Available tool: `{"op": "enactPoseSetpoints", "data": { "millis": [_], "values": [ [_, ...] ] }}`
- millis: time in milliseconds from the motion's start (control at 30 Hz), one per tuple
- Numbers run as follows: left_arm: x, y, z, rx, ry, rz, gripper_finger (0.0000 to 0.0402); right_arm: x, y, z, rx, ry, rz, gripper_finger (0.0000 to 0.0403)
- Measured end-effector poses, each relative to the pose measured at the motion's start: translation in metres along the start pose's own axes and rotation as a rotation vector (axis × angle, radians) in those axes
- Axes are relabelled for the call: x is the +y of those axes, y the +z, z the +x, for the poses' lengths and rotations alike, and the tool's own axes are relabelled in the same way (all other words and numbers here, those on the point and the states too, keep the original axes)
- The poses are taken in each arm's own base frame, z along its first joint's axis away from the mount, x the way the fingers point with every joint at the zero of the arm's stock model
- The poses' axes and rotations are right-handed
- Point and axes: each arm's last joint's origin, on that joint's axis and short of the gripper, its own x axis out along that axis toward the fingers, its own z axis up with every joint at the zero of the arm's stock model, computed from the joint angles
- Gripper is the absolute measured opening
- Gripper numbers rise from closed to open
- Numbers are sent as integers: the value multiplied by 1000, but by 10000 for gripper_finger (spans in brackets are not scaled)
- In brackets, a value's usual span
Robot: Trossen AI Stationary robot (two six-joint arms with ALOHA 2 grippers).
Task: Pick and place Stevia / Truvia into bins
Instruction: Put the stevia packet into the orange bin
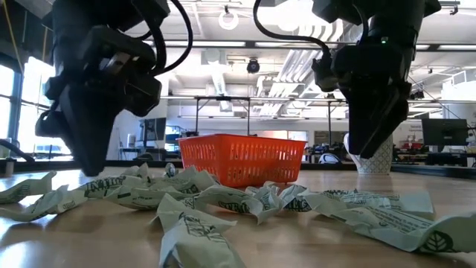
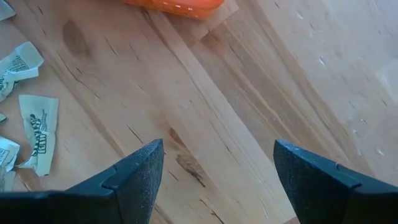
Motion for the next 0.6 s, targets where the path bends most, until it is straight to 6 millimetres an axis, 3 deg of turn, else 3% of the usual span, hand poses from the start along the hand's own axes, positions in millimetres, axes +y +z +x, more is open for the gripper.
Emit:
{"op": "enactPoseSetpoints", "data": {
  "millis": [400,600],
  "values": [
    [-1,0,0,-9,-8,-47,200,-1,0,0,-14,-12,-7,293],
    [-2,2,0,-57,-14,10,228,-1,1,0,-20,-17,-23,293]
  ]
}}
